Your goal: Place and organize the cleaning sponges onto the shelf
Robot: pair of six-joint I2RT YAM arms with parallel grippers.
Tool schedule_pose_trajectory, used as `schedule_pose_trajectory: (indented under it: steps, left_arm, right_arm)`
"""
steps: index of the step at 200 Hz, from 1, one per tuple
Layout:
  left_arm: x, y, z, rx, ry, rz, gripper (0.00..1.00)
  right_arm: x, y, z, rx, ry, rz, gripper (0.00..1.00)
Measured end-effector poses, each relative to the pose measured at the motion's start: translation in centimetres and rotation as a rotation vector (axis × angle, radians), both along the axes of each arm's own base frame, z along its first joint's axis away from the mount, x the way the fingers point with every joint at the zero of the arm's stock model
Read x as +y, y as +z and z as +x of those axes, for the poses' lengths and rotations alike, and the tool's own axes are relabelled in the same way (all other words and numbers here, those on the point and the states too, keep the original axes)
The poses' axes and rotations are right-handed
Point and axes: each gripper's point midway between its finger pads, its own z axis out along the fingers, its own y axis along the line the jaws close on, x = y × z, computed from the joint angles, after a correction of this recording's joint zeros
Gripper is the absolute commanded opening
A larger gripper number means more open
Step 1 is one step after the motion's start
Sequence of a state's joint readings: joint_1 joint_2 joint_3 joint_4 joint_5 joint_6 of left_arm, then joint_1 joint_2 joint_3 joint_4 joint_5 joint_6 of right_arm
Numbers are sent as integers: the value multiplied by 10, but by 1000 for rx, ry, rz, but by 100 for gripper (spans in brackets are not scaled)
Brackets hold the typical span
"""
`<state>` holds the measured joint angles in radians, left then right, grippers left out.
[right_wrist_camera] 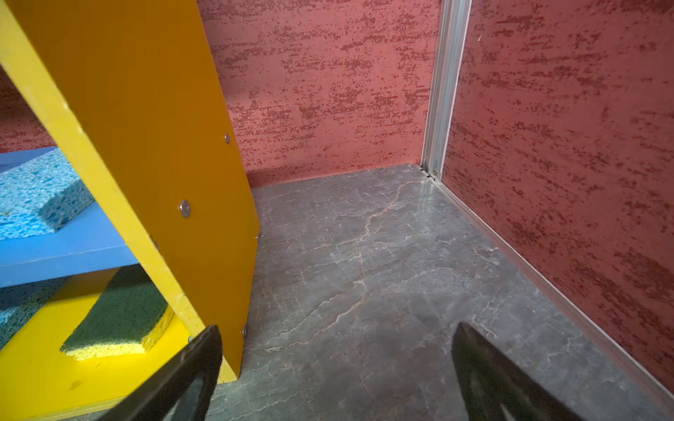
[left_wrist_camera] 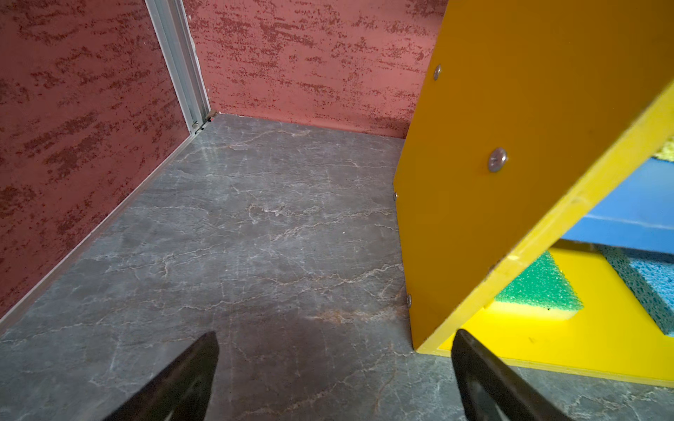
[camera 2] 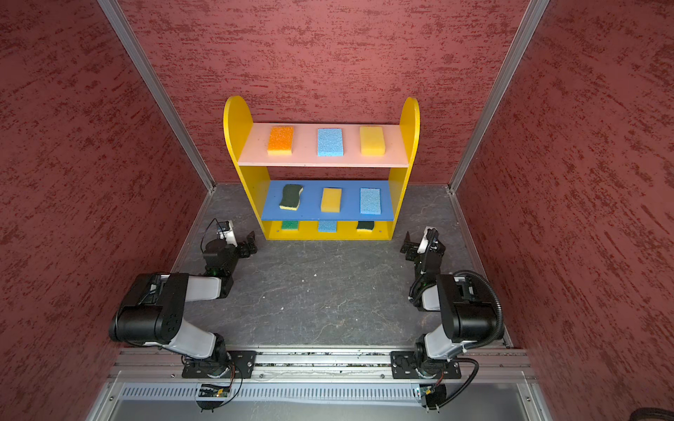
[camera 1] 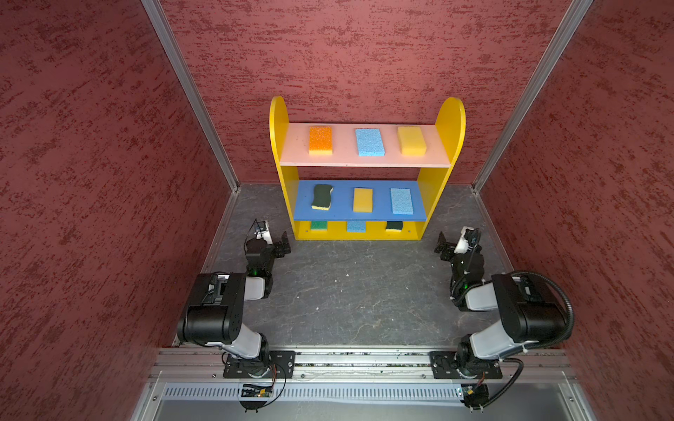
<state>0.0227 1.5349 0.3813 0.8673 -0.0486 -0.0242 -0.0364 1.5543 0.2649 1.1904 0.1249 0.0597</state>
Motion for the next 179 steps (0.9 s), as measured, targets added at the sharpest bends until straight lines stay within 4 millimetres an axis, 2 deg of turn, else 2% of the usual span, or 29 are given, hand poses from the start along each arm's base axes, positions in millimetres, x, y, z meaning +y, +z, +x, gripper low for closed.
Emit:
schedule_pose_trajectory:
  steps: [69,179]
  left_arm:
    - [-1,3,1,-13,-6,-1,99]
    - [-1,4,1,-16,-8,2,100]
  right_arm:
    - [1,-7,-1,29,7,1,99]
    - [1,-7,-1,30,8,1,99]
